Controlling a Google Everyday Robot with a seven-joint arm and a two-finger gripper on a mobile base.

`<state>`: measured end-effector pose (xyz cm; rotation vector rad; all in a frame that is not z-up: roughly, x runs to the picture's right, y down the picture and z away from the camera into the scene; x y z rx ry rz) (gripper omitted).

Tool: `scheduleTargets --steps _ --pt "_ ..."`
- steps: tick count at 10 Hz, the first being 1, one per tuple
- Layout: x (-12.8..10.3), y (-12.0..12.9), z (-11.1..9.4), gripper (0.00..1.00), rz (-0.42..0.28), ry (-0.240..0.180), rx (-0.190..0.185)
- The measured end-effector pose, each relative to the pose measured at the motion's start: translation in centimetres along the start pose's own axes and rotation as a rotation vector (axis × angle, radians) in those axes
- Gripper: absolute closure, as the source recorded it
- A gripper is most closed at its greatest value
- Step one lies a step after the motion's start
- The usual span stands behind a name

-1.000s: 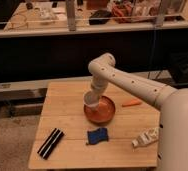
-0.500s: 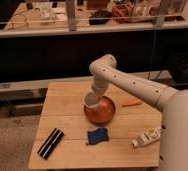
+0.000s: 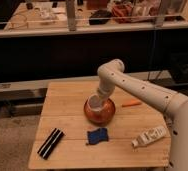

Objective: Place the ceramic cup in the ceramic bowl

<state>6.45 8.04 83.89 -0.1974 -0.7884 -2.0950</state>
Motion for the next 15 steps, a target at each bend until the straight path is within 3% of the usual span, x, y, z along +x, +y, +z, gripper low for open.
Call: scheduleTargets --steps 5,9,11,15 --pt "1.2 1.9 0.2 0.22 0.048 -0.013 -0.005" --pt "1.2 2.2 0.1 0.20 0.054 -0.045 0.005" --pt "0.7 2.7 -1.0 0.20 0.078 -0.040 0.001" --pt "-1.4 5.5 -5.9 0.20 0.247 0.016 -0.042"
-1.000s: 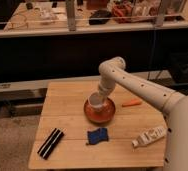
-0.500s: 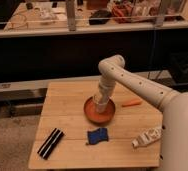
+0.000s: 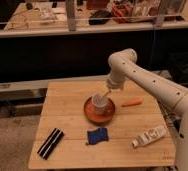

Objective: Place the ceramic cup in the ceramic bowl

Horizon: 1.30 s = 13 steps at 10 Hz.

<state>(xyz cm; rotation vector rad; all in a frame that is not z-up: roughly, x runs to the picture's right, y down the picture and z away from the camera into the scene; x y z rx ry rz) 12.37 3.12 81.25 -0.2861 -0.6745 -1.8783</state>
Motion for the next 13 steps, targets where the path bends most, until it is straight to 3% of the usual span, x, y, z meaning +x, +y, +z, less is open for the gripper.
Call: scheduleTargets --steps 3,13 --pt "-0.11 0.90 -0.55 0.20 0.088 0.039 0.021" --pt "0.03 0.68 -0.47 0.20 0.085 0.039 0.024"
